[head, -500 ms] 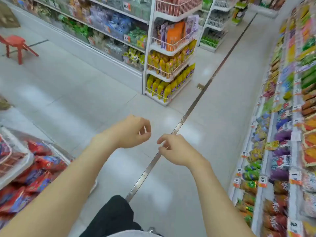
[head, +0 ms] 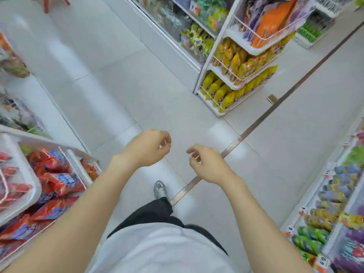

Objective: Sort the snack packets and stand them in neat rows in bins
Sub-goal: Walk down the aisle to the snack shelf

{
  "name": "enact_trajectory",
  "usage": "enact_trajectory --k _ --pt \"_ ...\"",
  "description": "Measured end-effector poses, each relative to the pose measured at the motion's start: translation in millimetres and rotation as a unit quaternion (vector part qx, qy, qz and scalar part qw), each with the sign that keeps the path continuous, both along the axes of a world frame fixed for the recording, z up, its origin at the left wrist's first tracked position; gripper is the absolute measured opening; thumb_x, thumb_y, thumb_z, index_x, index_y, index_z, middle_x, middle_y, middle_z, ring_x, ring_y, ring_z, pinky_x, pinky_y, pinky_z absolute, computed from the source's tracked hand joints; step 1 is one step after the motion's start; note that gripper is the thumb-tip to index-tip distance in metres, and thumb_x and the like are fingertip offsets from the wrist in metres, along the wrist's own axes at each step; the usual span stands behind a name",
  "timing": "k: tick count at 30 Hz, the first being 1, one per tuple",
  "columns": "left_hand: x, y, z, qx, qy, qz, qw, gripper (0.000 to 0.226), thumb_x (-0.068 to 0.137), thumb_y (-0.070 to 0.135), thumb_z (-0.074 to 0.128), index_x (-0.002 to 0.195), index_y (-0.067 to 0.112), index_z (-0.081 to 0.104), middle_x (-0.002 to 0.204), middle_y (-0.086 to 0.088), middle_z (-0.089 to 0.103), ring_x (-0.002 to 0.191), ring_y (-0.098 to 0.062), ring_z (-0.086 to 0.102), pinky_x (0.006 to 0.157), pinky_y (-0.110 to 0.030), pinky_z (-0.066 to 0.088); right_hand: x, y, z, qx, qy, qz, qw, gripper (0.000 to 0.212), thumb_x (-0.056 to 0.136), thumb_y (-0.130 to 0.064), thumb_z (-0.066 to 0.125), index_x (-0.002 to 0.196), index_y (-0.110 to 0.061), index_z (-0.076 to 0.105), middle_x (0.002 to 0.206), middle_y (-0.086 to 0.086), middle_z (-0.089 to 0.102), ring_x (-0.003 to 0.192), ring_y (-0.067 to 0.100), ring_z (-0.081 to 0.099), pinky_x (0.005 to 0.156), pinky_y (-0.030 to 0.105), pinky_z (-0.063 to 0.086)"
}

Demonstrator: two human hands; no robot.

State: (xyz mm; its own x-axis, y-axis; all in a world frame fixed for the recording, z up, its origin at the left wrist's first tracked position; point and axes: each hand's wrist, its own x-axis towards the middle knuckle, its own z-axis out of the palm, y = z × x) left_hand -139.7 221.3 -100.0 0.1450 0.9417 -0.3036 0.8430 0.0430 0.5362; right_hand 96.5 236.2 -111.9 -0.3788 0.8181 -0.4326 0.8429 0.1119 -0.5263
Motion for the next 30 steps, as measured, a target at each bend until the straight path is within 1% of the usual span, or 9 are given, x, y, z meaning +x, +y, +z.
enact_trajectory --k 5,10,12,14,18,20,22,26,30 --pt "-55.1 88.7 1.6 -0.032 -0.021 0.040 0.998 0.017 0.098 0.038 0.053 0.104 0.033 0.068 0.093 0.017 0.071 0.082 -0.007 0.065 0.079 -0.042 0.059 -50.5 110.5 7.7 -0.005 0.026 0.047 0.999 0.027 0.098 -0.028 0.056 0.124 -0.029 0.067 0.099 -0.009 0.070 0.088 0.008 0.067 0.086 0.034 0.057" --pt "-104.8 175.7 -2.6 -0.043 -0.029 0.081 0.995 0.029 0.089 0.051 0.045 0.100 0.037 0.067 0.094 0.018 0.072 0.079 -0.006 0.067 0.078 -0.042 0.060 -101.7 220.0 -1.7 -0.018 0.077 0.039 0.996 0.025 0.098 -0.025 0.059 0.121 -0.026 0.070 0.097 -0.011 0.071 0.083 0.002 0.066 0.077 0.010 0.048" --pt "-123.6 214.1 -8.9 -0.048 -0.026 0.090 0.994 0.030 0.088 0.050 0.044 0.101 0.037 0.067 0.097 0.018 0.072 0.081 -0.007 0.067 0.079 -0.042 0.060 -122.6 267.5 -9.3 -0.024 0.080 0.050 0.995 0.025 0.098 -0.025 0.060 0.121 -0.025 0.070 0.097 -0.011 0.071 0.083 0.000 0.066 0.072 0.006 0.045" --pt "-143.4 258.8 -16.3 -0.052 -0.015 0.103 0.993 0.028 0.091 0.047 0.046 0.104 0.035 0.068 0.104 0.015 0.071 0.087 -0.012 0.067 0.082 -0.043 0.059 -145.4 321.2 -17.5 -0.031 0.082 0.056 0.995 0.025 0.098 -0.025 0.059 0.121 -0.026 0.069 0.097 -0.011 0.071 0.083 0.000 0.065 0.068 0.006 0.045" --pt "-188.8 349.2 -18.0 -0.059 0.017 0.126 0.990 0.023 0.100 0.035 0.055 0.117 0.027 0.069 0.115 0.006 0.068 0.098 -0.020 0.063 0.089 -0.041 0.055 -196.7 423.4 -27.0 -0.041 0.096 0.062 0.993 0.025 0.098 -0.024 0.058 0.120 -0.027 0.070 0.098 -0.010 0.071 0.084 0.001 0.066 0.069 0.008 0.046" --pt "-212.2 385.7 -11.3 -0.067 0.020 0.130 0.989 0.024 0.101 0.032 0.057 0.120 0.023 0.069 0.115 0.003 0.068 0.098 -0.019 0.061 0.087 -0.037 0.051 -223.6 464.5 -26.9 -0.054 0.101 0.070 0.991 0.025 0.098 -0.022 0.058 0.119 -0.025 0.071 0.094 -0.010 0.071 0.081 0.002 0.066 0.070 0.010 0.047" --pt "-241.5 418.4 -8.8 -0.067 0.019 0.158 0.985 0.024 0.102 0.032 0.057 0.120 0.023 0.069 0.114 0.005 0.068 0.096 -0.016 0.059 0.085 -0.034 0.049 -257.8 507.8 -29.5 -0.066 0.095 0.095 0.989 0.026 0.098 -0.022 0.057 0.119 -0.026 0.071 0.093 -0.011 0.071 0.082 0.002 0.065 0.075 0.016 0.048" --pt "-310.2 476.3 -15.0 -0.065 0.014 0.217 0.974 0.023 0.103 0.033 0.055 0.120 0.025 0.068 0.113 0.006 0.068 0.094 -0.014 0.057 0.084 -0.034 0.049 -344.7 591.3 -30.1 -0.085 0.073 0.166 0.980 0.029 0.098 -0.022 0.055 0.123 -0.024 0.070 0.094 -0.010 0.070 0.090 0.009 0.065 0.084 0.026 0.053" --pt "-394.7 535.9 -25.6 -0.060 -0.018 0.265 0.962 0.023 0.103 0.033 0.055 0.119 0.025 0.068 0.112 0.008 0.067 0.096 -0.016 0.063 0.086 -0.038 0.054 -443.7 672.4 -30.7 -0.076 0.066 0.214 0.972 0.028 0.097 -0.022 0.055 0.121 -0.025 0.070 0.094 -0.008 0.070 0.087 0.007 0.066 0.076 0.025 0.055"
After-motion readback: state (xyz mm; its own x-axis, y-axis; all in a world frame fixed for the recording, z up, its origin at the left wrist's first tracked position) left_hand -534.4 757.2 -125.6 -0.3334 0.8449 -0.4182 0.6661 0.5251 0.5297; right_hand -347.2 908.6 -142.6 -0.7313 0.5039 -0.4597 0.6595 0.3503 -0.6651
